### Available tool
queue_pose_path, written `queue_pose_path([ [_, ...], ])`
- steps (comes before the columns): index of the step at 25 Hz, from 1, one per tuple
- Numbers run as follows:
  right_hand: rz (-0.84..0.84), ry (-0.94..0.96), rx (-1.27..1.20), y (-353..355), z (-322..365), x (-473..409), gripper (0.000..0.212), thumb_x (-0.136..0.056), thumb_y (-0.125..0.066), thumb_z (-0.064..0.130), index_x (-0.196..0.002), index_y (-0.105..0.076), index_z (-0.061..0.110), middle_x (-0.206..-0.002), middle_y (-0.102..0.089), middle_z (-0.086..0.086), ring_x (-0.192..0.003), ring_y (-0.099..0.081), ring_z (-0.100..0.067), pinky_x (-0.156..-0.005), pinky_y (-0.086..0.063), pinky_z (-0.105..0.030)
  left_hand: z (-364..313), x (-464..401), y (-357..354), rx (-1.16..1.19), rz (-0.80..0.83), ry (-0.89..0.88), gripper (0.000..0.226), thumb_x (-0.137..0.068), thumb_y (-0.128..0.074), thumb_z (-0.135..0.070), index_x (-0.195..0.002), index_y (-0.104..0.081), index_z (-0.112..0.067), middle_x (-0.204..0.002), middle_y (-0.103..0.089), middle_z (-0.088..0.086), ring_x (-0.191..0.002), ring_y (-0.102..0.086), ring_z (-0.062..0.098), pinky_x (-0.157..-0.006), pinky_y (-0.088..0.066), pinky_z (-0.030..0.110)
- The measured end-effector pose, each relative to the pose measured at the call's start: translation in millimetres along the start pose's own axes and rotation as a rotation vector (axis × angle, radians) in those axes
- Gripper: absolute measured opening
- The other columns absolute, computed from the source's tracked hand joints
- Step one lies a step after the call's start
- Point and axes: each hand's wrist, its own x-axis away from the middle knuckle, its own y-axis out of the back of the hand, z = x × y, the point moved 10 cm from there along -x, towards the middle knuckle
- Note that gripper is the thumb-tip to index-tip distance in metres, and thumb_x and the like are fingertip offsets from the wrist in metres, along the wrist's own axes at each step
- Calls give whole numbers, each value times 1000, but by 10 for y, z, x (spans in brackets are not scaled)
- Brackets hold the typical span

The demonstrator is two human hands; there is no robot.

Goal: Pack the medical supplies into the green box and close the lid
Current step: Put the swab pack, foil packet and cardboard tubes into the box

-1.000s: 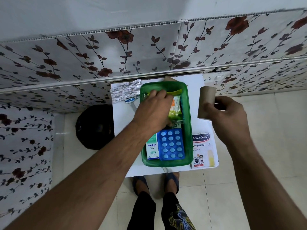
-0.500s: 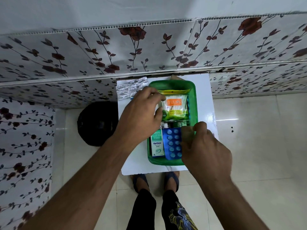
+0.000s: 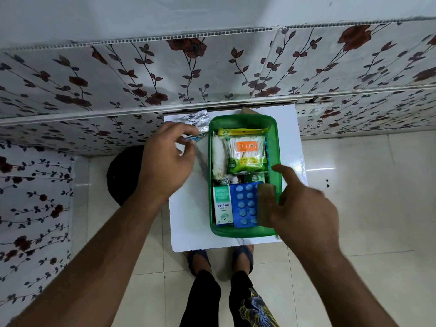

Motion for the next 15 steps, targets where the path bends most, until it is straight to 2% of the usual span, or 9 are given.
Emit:
queue_pose_path([
  [1,-65,-36,-120,119,-101,-138,32,-87,-54,47,-117,-53,36,-58,-62,12,-56,-61,-16,-53,-48,-26,144,-47,45,28,-23,62,23,-83,-62,-4,-96,-69,-20,-99,-66,-7,-78,-61,-5,-65,-47,10],
  [3,-196,-110,-338,293,-318,-510,21,-85,-62,41,-103,-66,31,-61,-63,13,-56,-59,-7,-52,-41,-18,490,-146,84,54,-66,213,22,-83,-62,-3,-96,-69,-20,-98,-69,-5,-81,-64,1,-74,-51,17],
  [5,-236,-127,-405,289,-395,-991,16,-86,-63,32,-99,-72,26,-74,-71,7,-65,-64,-12,-55,-40,-15,803,-271,60,-23,-85,339,21,-83,-64,-7,-102,-68,-14,-105,-69,4,-93,-66,17,-84,-52,28],
  [7,-104,-115,-340,72,-349,-1473,22,-88,-64,31,-107,-72,24,-92,-75,-2,-85,-69,-20,-68,-44,-18,993,-382,-60,-122,-36,420,33,-82,-71,-19,-114,-64,-13,-117,-62,12,-97,-62,23,-85,-48,29],
  [10,130,-27,-132,-283,-251,-1958,31,-90,-64,38,-117,-69,24,-114,-73,-6,-104,-65,-25,-90,-47,-30,1104,-486,-211,-188,-1,479,56,-70,-83,-39,-115,-58,-16,-120,-51,13,-85,-52,20,-74,-41,26],
  [12,205,65,-72,-356,-201,-2106,30,-91,-63,33,-117,-70,20,-119,-71,-8,-106,-63,-28,-92,-48,-33,1144,-503,-218,-216,-42,514,68,-62,-87,-44,-114,-52,-18,-120,-48,13,-84,-49,22,-70,-38,28],
  [15,274,210,-65,-377,-87,-2161,25,-91,-64,16,-113,-73,13,-118,-70,-14,-104,-62,-33,-87,-46,-33,1210,-504,-248,-258,-42,526,75,-60,-88,-42,-121,-50,-22,-125,-45,14,-95,-54,28,-73,-40,30],
])
